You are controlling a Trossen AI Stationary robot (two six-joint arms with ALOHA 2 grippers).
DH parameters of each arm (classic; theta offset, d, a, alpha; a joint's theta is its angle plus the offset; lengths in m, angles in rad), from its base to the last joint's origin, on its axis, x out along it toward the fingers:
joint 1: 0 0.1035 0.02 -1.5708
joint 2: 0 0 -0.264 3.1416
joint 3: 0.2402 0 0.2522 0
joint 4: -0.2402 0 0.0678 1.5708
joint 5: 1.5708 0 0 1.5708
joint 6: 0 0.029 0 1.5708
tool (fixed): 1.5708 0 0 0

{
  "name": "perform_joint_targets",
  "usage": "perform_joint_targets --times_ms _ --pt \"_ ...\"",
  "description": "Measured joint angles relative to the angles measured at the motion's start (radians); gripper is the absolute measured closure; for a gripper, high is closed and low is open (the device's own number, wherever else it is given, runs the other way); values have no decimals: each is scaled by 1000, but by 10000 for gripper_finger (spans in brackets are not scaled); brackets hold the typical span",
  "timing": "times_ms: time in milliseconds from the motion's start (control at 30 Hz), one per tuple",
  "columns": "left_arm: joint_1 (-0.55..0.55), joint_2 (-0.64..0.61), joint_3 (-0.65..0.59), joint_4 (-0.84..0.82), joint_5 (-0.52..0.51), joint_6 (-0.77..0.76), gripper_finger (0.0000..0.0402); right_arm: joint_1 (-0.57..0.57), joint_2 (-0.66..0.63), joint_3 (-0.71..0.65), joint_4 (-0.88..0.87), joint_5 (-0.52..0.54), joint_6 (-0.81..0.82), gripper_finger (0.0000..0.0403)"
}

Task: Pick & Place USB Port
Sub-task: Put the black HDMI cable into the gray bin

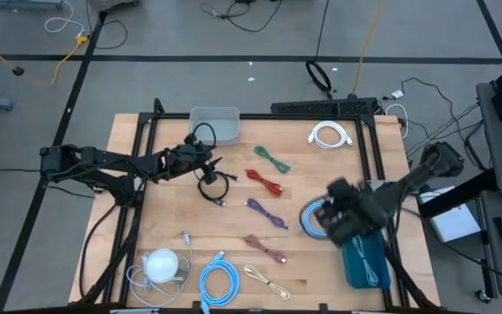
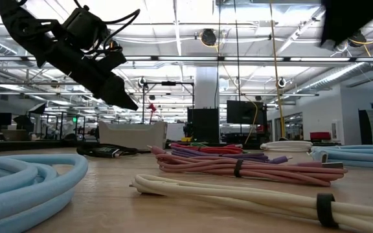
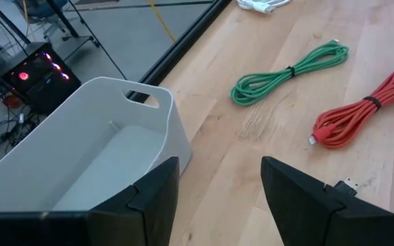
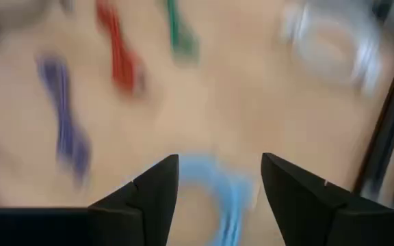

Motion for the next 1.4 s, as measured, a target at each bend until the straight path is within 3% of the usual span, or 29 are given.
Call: perform_joint_targets --times_ms 100,233,333,400,467,567,833,967,1067,1300,1400 --pt "0 0 0 0 8 -5 192 -101 -39 0 60 200 -161 203" --pt "0 0 0 9 48 -17 192 -279 -51 -7 281 219 -441 198" --pt "-1 0 0 23 85 -23 192 -405 -43 -61 569 94 -706 195" --pt "-2 0 0 23 111 -27 192 -491 -25 -120 785 -57 -867 195" --pt "-9 0 0 21 129 -37 192 -568 8 -182 956 -208 -966 196" --pt "-31 0 0 10 137 -46 192 -655 70 -246 1091 -337 -1056 197" --pt "-104 0 0 0 134 -48 192 -797 163 -316 1116 -299 -1166 197" --pt "-119 0 0 -2 127 -48 192 -833 164 -327 986 -137 -1125 197" --pt "-119 0 0 -3 121 -51 192 -870 165 -327 873 -85 -1048 197" --pt "-119 0 0 -4 119 -51 192 -919 165 -327 721 -85 -976 197" --pt "-119 0 0 -7 119 -48 192 -918 159 -327 760 -161 -1004 197"
